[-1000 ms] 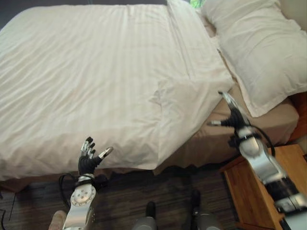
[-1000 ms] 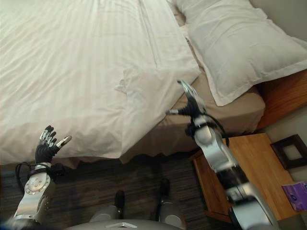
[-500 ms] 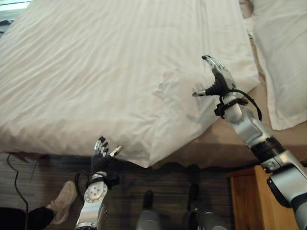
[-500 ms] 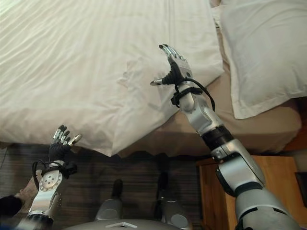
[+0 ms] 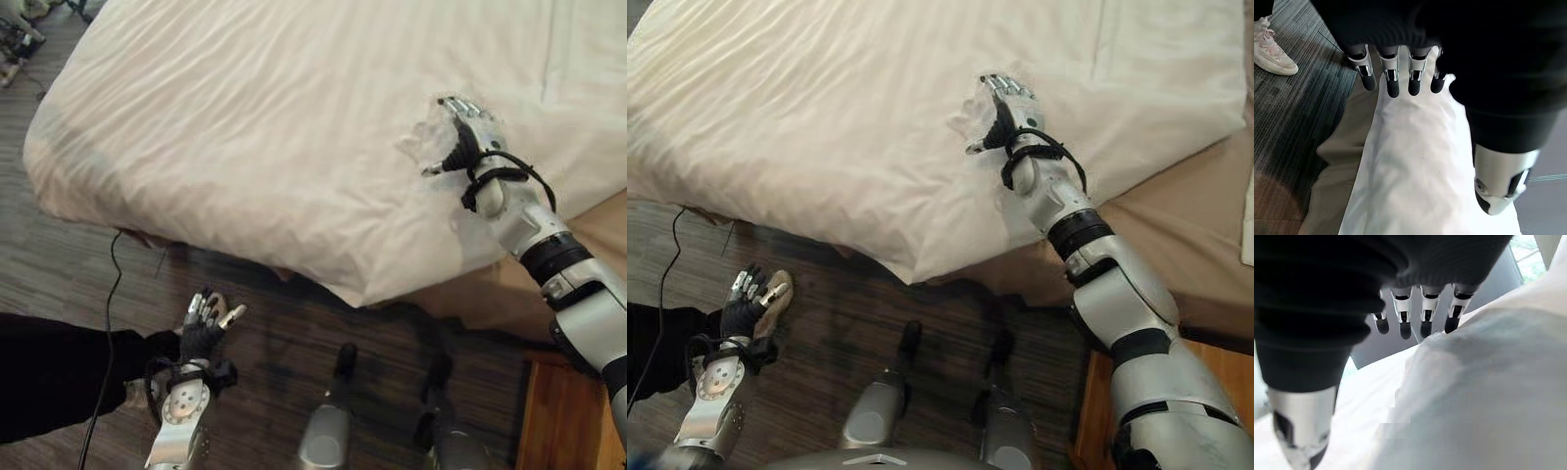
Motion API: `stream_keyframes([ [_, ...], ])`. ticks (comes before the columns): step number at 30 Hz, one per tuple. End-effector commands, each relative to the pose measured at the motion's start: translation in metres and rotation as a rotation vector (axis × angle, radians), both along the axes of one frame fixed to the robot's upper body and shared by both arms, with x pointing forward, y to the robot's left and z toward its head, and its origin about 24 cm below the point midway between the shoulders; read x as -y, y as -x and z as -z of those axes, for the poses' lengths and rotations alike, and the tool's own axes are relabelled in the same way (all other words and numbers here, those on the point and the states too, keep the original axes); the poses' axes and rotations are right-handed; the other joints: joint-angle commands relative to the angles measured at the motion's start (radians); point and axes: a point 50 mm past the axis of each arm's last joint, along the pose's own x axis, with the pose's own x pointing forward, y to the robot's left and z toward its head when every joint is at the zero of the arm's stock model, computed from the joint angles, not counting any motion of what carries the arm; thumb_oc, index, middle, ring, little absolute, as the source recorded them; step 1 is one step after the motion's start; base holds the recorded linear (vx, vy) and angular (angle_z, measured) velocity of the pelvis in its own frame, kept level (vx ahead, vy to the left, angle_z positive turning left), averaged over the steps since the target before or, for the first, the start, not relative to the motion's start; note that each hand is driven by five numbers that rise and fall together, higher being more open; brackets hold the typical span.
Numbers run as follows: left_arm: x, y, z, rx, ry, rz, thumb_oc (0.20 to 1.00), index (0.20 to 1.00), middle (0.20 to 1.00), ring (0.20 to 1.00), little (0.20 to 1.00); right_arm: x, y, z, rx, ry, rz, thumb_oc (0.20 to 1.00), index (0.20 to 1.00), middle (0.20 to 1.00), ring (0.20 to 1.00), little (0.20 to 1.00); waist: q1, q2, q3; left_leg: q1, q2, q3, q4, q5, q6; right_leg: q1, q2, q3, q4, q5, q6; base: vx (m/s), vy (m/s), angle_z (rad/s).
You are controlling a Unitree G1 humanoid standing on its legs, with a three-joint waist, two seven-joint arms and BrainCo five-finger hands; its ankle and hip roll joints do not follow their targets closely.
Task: Making the bed.
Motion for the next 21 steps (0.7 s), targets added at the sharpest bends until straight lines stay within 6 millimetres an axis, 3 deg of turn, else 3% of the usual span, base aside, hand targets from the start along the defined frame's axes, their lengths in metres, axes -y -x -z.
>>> stream_keyframes([
  [1, -0.013, -0.015, -0.033, 0.137, -0.067, 0.034, 1.0, 1.0, 1.0, 1.0, 1.0, -0.007, 0.003, -0.06, 0.228, 0.182, 0.042, 1.0, 1.0, 1.0, 1.0, 1.0, -0.01, -0.085, 0.006, 0.042, -0.018, 0.055, 0.004, -0.027, -0.02, -0.006, -0.093, 0.097, 0.066, -0.149, 0.079, -0.01, -0.031, 0.23],
  [6, -0.011, -0.013, -0.03, 0.129, -0.061, 0.041, 1.0, 1.0, 1.0, 1.0, 1.0, 0.002, 0.005, -0.065, 0.251, 0.234, 0.083, 1.0, 1.0, 1.0, 1.0, 1.0, -0.007, -0.081, 0.015, 0.03, -0.019, 0.052, 0.004, -0.021, -0.023, -0.018, -0.092, 0.104, 0.073, -0.149, 0.08, 0.0, -0.015, 0.06],
  [7, -0.014, -0.026, -0.027, 0.084, -0.125, 0.022, 1.0, 1.0, 1.0, 1.0, 1.0, -0.013, 0.005, -0.059, 0.253, 0.279, 0.027, 1.0, 1.0, 1.0, 1.0, 1.0, -0.021, -0.083, 0.022, 0.034, -0.014, 0.059, 0.004, -0.024, -0.026, -0.022, -0.088, 0.112, 0.078, -0.153, 0.082, 0.0, 0.0, 0.0],
  [8, -0.014, -0.028, -0.027, 0.087, -0.126, 0.024, 1.0, 1.0, 1.0, 1.0, 1.0, -0.012, 0.005, -0.06, 0.255, 0.279, 0.029, 1.0, 1.0, 1.0, 1.0, 1.0, -0.02, -0.083, 0.023, 0.029, -0.016, 0.058, 0.004, -0.02, -0.025, -0.025, -0.09, 0.111, 0.077, -0.148, 0.082, 0.0, 0.0, 0.0],
  [10, -0.013, -0.04, -0.042, 0.162, -0.105, 0.024, 1.0, 1.0, 1.0, 1.0, 1.0, -0.008, -0.003, -0.044, 0.191, 0.316, 0.12, 1.0, 1.0, 1.0, 1.0, 1.0, -0.017, -0.075, 0.026, 0.004, -0.028, 0.056, 0.004, -0.016, -0.026, -0.05, -0.092, 0.125, 0.068, -0.136, 0.088, -0.04, -0.006, -0.07],
  [16, -0.003, -0.048, -0.041, 0.17, -0.074, 0.038, 1.0, 1.0, 1.0, 1.0, 1.0, -0.005, -0.009, -0.016, 0.086, 0.277, 0.152, 1.0, 1.0, 1.0, 1.0, 1.0, -0.025, -0.067, 0.036, -0.004, -0.035, 0.069, 0.004, -0.012, -0.019, -0.064, -0.09, 0.153, 0.051, -0.122, 0.092, -0.02, 0.014, -0.06],
  [17, 0.0, -0.049, -0.041, 0.168, -0.074, 0.046, 1.0, 1.0, 1.0, 1.0, 1.0, -0.004, -0.01, -0.011, 0.066, 0.26, 0.159, 0.868, 0.868, 0.868, 0.868, 0.868, -0.025, -0.062, 0.038, -0.005, -0.039, 0.072, 0.004, -0.012, -0.017, -0.066, -0.092, 0.156, 0.048, -0.118, 0.094, -0.04, 0.05, -0.12],
  [18, 0.001, -0.051, -0.041, 0.168, -0.077, 0.052, 1.0, 1.0, 1.0, 1.0, 1.0, -0.003, -0.01, -0.007, 0.045, 0.219, 0.165, 0.366, 0.366, 0.366, 0.366, 0.366, -0.028, -0.056, 0.042, -0.01, -0.045, 0.077, 0.004, -0.015, -0.014, -0.072, -0.096, 0.162, 0.042, -0.111, 0.097, -0.04, 0.051, -0.09],
  [19, 0.001, -0.051, -0.041, 0.169, -0.077, 0.052, 1.0, 1.0, 1.0, 1.0, 1.0, -0.003, -0.01, -0.007, 0.045, 0.219, 0.165, 0.2, 0.2, 0.2, 0.2, 0.2, -0.028, -0.057, 0.041, -0.011, -0.045, 0.078, 0.004, -0.015, -0.014, -0.073, -0.096, 0.163, 0.041, -0.11, 0.097, -0.03, 0.035, -0.05],
  [21, 0.002, -0.051, -0.041, 0.167, -0.078, 0.053, 1.0, 1.0, 1.0, 1.0, 1.0, -0.003, -0.011, -0.01, 0.045, 0.191, 0.165, 0.2, 0.2, 0.2, 0.2, 0.2, -0.031, -0.054, 0.046, -0.017, -0.05, 0.088, 0.004, -0.018, -0.01, -0.082, -0.099, 0.167, 0.034, -0.101, 0.1, -0.06, 0.075, -0.05],
])
